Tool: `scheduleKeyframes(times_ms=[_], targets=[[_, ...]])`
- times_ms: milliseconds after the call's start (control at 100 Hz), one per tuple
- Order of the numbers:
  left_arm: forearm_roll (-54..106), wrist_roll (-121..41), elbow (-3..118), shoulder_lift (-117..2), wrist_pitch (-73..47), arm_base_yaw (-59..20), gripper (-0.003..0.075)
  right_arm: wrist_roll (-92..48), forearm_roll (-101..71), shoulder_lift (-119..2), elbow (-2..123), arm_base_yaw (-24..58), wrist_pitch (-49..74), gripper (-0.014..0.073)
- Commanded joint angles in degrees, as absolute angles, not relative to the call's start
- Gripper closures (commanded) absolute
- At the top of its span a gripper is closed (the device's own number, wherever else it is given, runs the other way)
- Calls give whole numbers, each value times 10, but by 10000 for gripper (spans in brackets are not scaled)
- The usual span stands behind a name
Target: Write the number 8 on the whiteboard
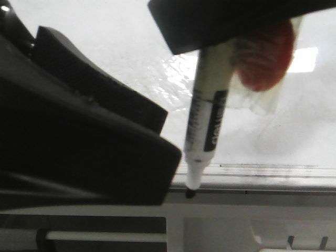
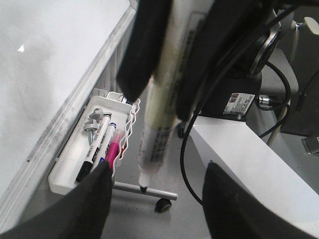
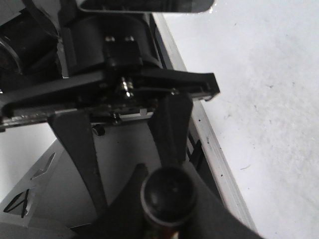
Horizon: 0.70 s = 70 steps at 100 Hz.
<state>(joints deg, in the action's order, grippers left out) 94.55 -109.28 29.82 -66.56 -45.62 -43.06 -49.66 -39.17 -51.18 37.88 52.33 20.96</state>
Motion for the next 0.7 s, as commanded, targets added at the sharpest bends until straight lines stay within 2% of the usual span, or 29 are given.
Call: scheduleKeyframes(times_ms=[0, 130, 540, 600, 690], targets=[[989, -1140, 316, -669, -495, -432, 343, -505, -412, -513, 396, 540, 166, 664], [1001, -1190, 316, -677, -507, -432, 344, -505, -419, -518, 396, 558, 146, 664], [1062, -1190, 316, -677, -503, -432, 357, -505, -449, -536, 396, 565, 142, 664], [1059, -1190, 316, -677, -503, -432, 386, -505, -449, -536, 396, 565, 139, 664], [1048, -1190, 316, -677, -500, -432, 486, -505, -449, -536, 396, 565, 136, 664]])
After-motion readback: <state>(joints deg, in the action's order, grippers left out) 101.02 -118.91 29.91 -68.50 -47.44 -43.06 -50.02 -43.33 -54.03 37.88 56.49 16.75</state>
